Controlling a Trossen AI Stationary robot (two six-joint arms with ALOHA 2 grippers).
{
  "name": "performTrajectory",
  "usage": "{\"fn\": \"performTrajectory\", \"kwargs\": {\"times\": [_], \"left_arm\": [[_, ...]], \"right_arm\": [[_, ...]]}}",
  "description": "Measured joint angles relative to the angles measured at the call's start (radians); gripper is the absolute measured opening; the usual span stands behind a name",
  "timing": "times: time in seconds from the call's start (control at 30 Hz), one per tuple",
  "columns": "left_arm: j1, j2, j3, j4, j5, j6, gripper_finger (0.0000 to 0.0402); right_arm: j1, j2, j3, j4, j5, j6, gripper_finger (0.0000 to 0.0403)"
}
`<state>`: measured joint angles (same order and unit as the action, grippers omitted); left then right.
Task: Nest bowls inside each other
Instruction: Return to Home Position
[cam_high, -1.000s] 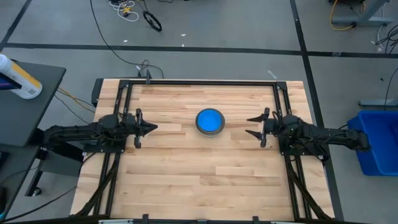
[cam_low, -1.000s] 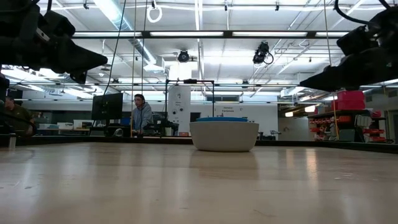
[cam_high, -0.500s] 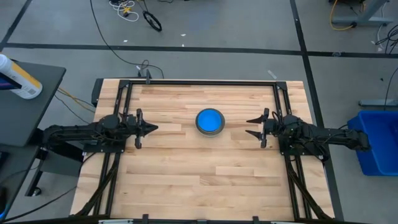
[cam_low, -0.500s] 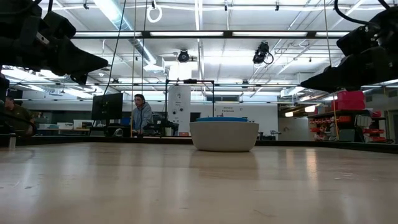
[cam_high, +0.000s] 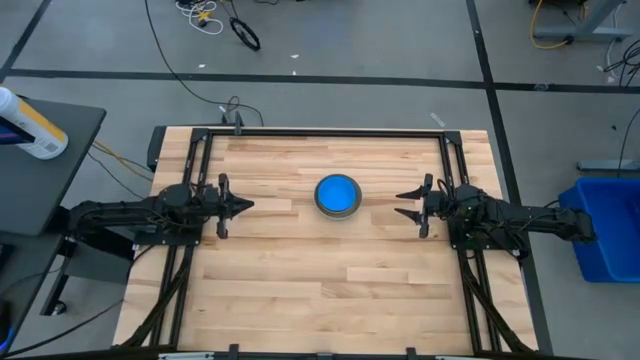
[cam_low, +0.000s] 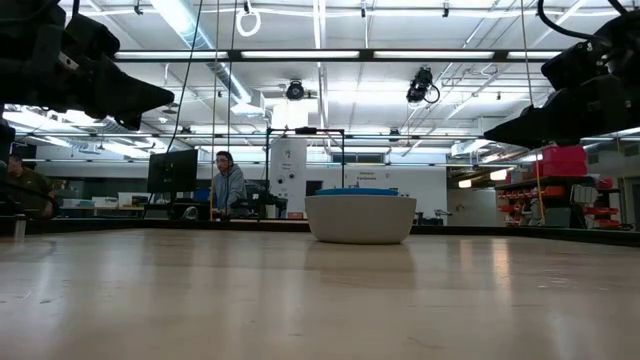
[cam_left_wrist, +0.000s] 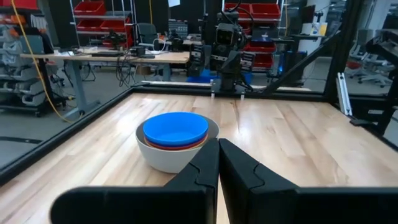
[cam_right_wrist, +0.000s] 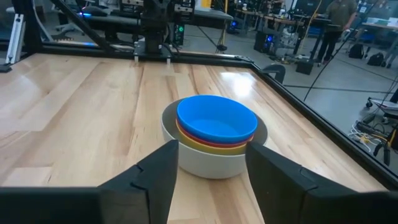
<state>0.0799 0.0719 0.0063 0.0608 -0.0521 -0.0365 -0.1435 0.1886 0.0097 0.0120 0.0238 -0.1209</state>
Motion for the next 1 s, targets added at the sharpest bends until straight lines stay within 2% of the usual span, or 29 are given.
{"fn": "performTrajectory", "kwargs": {"times": [0.53, 1.0], "left_arm": [[0.0, 0.0, 0.0, 0.004, 0.0, 0.174, 0.0016], [0.0, 0.0, 0.0, 0.004, 0.0, 0.181, 0.0016]], "right_arm": [[0.0, 0.0, 0.0, 0.0, 0.0, 0.0, 0.0173], [0.0, 0.0, 0.0, 0.0, 0.0, 0.0, 0.0169]]}}
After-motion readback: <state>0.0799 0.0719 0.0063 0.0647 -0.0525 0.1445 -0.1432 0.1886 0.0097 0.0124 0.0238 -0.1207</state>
